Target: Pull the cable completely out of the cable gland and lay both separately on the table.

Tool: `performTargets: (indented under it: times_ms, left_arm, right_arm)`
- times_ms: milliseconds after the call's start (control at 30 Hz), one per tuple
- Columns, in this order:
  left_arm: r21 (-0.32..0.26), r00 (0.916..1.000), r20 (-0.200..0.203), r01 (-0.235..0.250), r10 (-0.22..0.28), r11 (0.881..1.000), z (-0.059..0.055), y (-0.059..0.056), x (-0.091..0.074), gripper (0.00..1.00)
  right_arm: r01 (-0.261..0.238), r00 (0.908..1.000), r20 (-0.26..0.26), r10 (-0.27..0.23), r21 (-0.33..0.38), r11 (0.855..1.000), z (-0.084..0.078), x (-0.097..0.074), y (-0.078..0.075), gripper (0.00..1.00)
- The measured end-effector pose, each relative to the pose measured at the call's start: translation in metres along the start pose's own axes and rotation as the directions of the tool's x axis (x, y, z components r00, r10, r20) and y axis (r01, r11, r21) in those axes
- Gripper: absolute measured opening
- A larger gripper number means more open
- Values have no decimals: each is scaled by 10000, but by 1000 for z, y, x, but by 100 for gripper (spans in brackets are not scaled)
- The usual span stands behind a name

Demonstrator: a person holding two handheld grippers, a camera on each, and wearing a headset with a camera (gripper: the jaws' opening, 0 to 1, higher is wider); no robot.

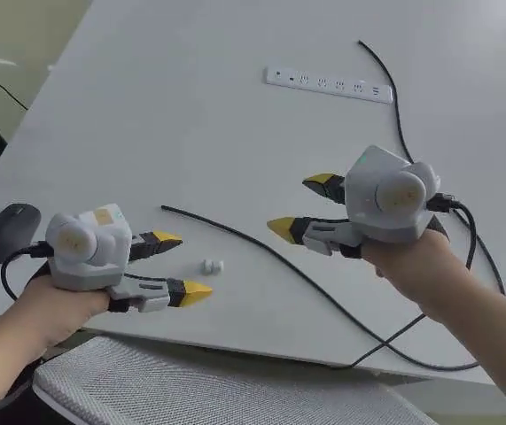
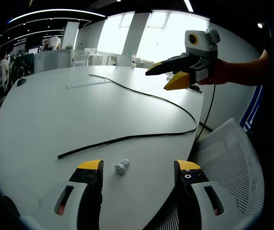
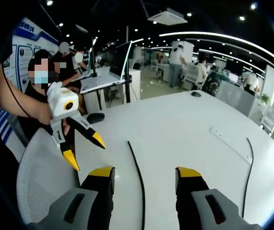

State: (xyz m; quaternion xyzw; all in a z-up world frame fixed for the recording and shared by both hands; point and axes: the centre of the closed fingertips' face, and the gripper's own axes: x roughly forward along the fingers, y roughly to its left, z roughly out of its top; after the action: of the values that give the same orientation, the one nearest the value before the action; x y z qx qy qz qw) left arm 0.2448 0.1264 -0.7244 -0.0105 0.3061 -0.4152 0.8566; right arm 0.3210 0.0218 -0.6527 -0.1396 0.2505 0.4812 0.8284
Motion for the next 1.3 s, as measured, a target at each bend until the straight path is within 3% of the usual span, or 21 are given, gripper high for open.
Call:
performTargets:
  times_ms: [300,500,633,900,1000,1133,1300]
  left_arm:
    - [-177,9972,617,-411,421,9990,20,-6,-17,70]
    - [-248,9949,740,-666,682,9975,21,-4,-25,74]
    - [-433,9950,729,-659,689,9969,17,-4,-31,75]
    - [-423,9951,561,-789,812,9960,11,-5,-37,82]
    - [-455,9950,521,-832,855,9955,9,-5,-39,83]
    - [-421,9960,357,-810,825,9958,6,-7,-40,86]
    - [-356,9955,366,-862,875,9956,8,-5,-42,88]
  right_arm:
    - [447,9964,659,-537,1304,9905,-17,-42,-5,57]
    - [586,9961,527,-708,2058,9768,-46,-61,1,61]
    - [614,9964,437,-719,2081,9762,-60,-71,7,63]
    - [538,9979,225,-611,2444,9682,-85,-78,20,69]
    - [502,9987,-29,-508,2231,9735,-94,-79,28,72]
    - [406,9990,-280,-351,2309,9721,-104,-77,39,82]
    - [408,9988,-374,-327,2422,9694,-109,-77,41,84]
